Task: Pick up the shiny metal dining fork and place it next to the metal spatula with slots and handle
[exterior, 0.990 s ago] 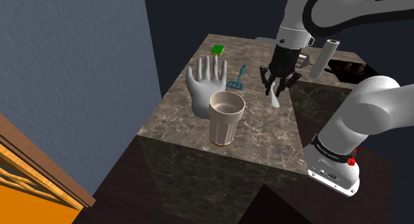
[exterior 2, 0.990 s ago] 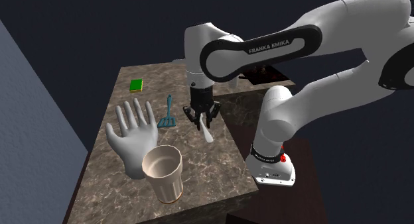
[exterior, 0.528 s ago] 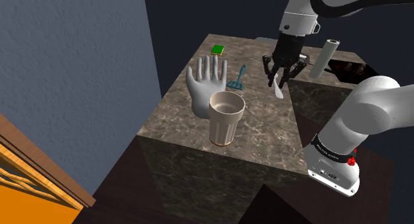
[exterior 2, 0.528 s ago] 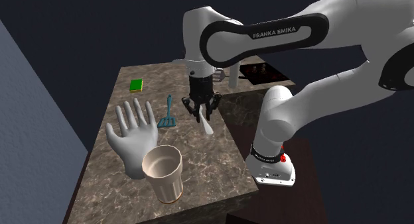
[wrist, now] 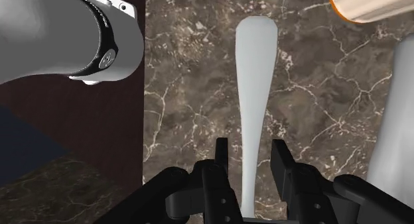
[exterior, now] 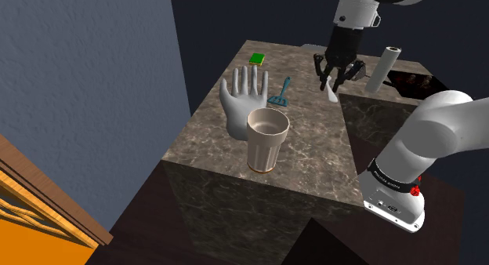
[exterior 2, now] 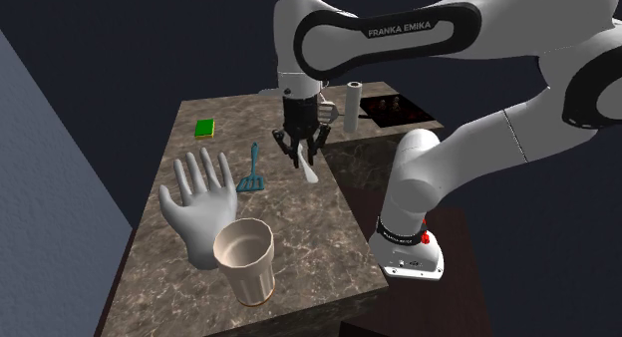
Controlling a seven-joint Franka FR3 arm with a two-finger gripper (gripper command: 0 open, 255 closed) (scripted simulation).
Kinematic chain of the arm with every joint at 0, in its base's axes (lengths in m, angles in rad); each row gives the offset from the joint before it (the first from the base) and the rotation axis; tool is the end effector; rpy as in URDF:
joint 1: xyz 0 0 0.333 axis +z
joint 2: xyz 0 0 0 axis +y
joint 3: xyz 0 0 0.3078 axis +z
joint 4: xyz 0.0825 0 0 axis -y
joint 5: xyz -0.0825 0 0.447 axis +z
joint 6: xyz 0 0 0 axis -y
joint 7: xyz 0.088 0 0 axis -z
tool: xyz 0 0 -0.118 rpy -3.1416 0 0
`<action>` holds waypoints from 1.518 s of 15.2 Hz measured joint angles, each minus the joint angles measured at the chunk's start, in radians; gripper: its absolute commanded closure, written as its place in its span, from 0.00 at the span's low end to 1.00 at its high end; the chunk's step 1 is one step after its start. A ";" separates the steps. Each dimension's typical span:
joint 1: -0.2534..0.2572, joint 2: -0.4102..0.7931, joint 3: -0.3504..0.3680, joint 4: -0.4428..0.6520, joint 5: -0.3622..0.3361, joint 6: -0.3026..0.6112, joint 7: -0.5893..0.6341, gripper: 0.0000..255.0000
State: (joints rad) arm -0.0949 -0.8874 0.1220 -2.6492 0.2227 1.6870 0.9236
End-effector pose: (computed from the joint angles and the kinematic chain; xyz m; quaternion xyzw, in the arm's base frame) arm 0.3484 0.0298 0.4617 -0.8801 0.4691 0.0617 0.0397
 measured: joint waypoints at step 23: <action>-0.182 0.649 -0.388 0.509 -0.210 0.095 -0.479 1.00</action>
State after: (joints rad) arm -0.2774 -0.2382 -0.2658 -2.1397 0.0123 1.7824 0.4444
